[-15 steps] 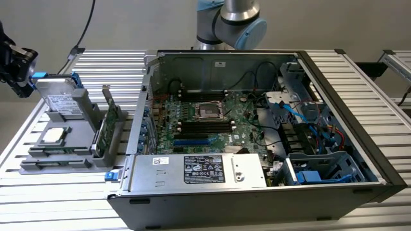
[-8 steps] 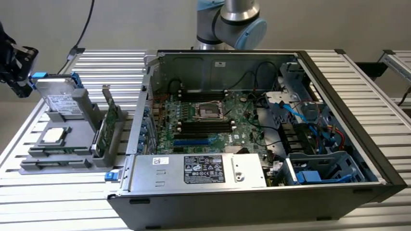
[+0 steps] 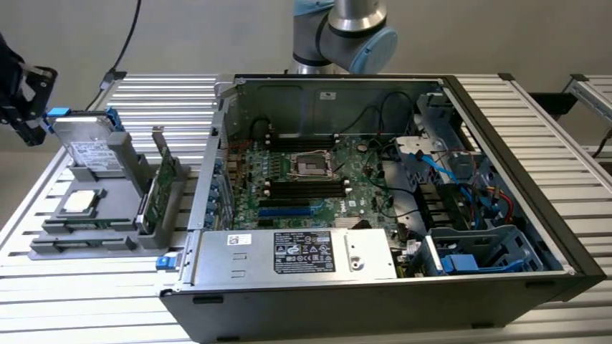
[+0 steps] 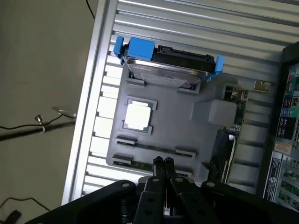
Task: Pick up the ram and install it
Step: 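Pick up the ram and move it above insertion slot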
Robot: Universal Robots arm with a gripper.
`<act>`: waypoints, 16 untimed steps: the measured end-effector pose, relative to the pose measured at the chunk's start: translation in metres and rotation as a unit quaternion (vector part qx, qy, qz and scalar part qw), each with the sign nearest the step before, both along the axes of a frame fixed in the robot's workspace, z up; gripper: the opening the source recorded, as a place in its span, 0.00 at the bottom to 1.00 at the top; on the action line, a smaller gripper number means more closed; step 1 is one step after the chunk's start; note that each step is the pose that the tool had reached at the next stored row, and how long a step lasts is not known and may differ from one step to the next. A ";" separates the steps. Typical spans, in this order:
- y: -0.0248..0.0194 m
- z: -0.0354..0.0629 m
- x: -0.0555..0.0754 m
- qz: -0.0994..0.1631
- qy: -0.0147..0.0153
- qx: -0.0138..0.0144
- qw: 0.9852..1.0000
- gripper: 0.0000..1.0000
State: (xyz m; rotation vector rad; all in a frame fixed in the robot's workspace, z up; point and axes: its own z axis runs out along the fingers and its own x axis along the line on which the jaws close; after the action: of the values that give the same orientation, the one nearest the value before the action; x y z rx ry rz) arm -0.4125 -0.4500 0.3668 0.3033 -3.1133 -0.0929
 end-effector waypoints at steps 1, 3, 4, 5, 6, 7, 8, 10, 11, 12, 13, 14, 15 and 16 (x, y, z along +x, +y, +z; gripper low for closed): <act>0.0000 0.0000 0.000 0.010 0.000 0.000 1.000 0.10; 0.0000 0.0000 0.000 0.028 0.000 0.000 1.000 0.10; 0.0000 0.0000 0.000 0.037 0.000 0.000 0.999 0.10; 0.0000 0.0000 0.000 0.045 0.000 0.000 0.999 0.10; 0.0000 0.0000 0.000 0.055 0.000 0.000 0.999 0.10; 0.0000 0.0000 0.000 0.063 0.000 0.000 0.998 0.10; 0.0000 -0.0001 0.000 0.073 0.000 0.000 0.997 0.10; 0.0000 -0.0001 0.000 0.090 0.000 0.000 0.996 0.10; 0.0000 -0.0001 0.000 0.100 0.000 0.000 0.995 0.10; 0.0000 -0.0001 0.000 0.109 0.000 0.000 0.994 0.10; 0.0000 -0.0001 0.000 0.118 0.000 0.000 0.993 0.10; 0.0000 -0.0002 0.000 0.127 0.000 0.000 0.992 0.10; 0.0000 -0.0002 0.000 0.136 0.000 0.000 0.991 0.10; 0.0000 -0.0002 0.000 0.145 0.000 0.000 0.989 0.10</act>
State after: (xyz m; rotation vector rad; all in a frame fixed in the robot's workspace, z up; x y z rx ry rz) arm -0.4125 -0.4500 0.3666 0.7488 -3.0285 -0.0889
